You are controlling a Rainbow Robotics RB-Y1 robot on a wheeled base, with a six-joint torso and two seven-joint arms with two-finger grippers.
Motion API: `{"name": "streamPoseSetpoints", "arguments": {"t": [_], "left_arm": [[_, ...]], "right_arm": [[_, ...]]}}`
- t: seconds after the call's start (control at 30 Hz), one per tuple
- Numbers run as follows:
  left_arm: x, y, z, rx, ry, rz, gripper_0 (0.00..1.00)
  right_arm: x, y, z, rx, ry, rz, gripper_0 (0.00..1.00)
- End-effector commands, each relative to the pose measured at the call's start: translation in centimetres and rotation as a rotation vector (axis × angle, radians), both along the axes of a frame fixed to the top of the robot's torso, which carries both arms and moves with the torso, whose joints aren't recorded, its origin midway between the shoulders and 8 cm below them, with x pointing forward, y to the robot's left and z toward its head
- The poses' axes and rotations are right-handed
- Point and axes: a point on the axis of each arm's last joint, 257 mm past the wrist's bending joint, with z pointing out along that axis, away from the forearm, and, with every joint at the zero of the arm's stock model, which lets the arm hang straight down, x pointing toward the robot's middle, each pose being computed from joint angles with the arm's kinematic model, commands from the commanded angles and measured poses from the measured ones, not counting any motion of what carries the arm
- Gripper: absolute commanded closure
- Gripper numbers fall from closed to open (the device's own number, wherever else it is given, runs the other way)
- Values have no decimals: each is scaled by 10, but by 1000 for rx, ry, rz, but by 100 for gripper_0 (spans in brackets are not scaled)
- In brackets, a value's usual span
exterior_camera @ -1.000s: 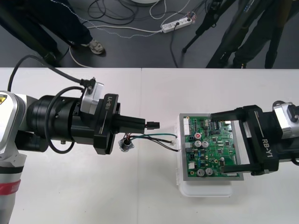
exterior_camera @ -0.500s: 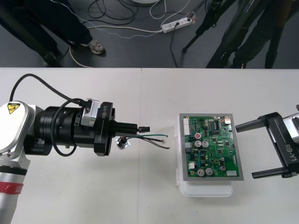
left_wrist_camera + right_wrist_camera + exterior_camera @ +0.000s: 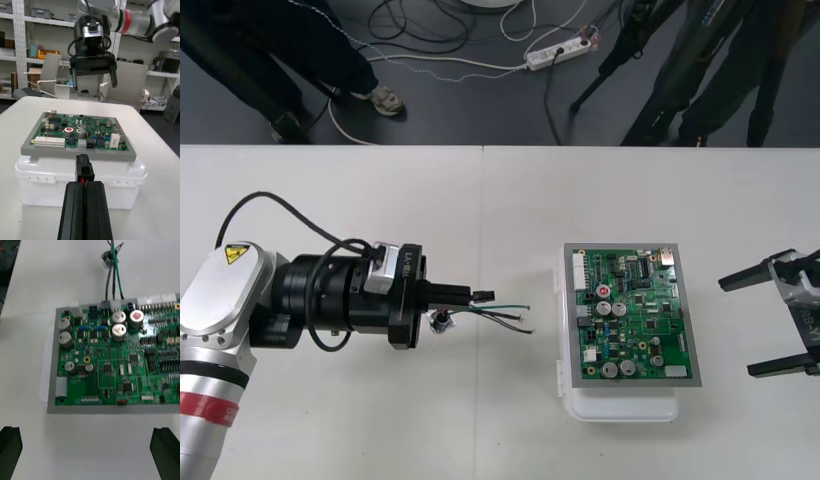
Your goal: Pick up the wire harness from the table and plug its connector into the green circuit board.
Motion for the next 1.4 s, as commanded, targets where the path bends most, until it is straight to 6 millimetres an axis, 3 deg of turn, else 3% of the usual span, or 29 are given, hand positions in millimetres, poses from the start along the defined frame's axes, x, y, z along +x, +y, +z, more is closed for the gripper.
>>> {"name": "streamPoseSetpoints", "arguments": {"t": [0.03,0.37,0.57,0.97,1.1,1.4], "left_arm": [[-20,2,-30,26,0,-57,100],[-25,-13,-61,13,-19,-73,100],[-32,-22,-68,24,-9,-98,100],[-23,-51,-62,8,-6,-82,100],[-19,-60,-56,-4,-8,-78,100],[-14,-73,-53,0,15,-75,100]], "right_arm": [[9,-24,0,-134,-29,-60,0],[26,-28,-8,-284,-52,-146,0],[38,-29,-18,-373,-71,-152,0],[51,-27,-48,-530,-95,-123,0],[57,-27,-52,-551,-110,-139,0],[65,-8,-55,-538,-149,-119,0]]}}
